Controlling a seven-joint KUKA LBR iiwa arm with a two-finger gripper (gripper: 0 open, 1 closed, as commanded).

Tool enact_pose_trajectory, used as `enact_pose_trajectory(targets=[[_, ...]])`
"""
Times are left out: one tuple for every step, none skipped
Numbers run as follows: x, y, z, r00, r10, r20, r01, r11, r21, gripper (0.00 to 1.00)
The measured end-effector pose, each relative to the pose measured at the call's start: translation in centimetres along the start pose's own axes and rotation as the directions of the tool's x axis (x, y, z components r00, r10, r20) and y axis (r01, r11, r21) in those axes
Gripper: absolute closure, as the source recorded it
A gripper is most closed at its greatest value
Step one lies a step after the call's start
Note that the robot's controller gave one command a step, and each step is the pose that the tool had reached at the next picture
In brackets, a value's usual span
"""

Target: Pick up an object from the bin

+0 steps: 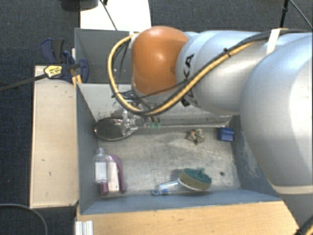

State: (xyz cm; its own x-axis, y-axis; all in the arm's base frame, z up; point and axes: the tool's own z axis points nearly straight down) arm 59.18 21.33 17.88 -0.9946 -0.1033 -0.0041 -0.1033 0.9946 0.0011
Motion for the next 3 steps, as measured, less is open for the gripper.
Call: enact_pose_trajectory(targets=[[4.5,-0.7,1.9,0.969,0.248,-0.005,-0.248,0.969,0.002,1.00],[4.4,-0.7,1.8,0.969,0.246,-0.002,-0.246,0.969,0.001,0.00],[-0.2,1.4,5.0,0.934,0.357,-0.001,-0.357,0.934,-0.001,0.00]])
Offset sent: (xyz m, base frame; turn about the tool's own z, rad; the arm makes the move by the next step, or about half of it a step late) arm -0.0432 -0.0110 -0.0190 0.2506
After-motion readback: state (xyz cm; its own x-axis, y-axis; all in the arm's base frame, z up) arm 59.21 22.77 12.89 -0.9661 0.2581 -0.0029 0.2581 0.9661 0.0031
